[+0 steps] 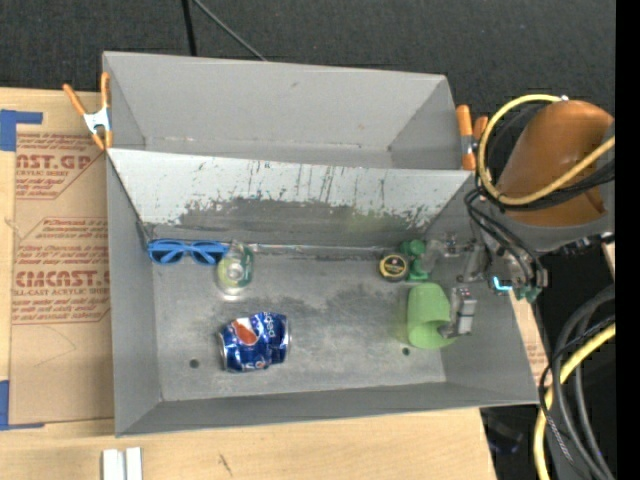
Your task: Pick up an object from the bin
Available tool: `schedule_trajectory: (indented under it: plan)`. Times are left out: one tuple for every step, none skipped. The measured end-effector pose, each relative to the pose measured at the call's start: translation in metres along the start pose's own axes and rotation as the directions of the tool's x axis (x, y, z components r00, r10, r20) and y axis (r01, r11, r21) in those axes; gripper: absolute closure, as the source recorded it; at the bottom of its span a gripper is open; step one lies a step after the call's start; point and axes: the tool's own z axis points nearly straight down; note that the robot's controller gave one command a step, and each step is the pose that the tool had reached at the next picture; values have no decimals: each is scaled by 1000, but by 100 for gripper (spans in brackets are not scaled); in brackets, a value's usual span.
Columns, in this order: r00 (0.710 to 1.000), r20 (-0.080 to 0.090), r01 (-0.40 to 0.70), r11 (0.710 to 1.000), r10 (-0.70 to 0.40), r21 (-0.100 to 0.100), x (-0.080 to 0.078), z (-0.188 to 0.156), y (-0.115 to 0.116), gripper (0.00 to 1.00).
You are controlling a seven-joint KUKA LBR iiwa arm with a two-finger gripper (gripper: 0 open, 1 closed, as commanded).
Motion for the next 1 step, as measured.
schedule_trajectory:
  plan:
    - [1000,24,3,1000,-3,-3,0,110,-37,0]
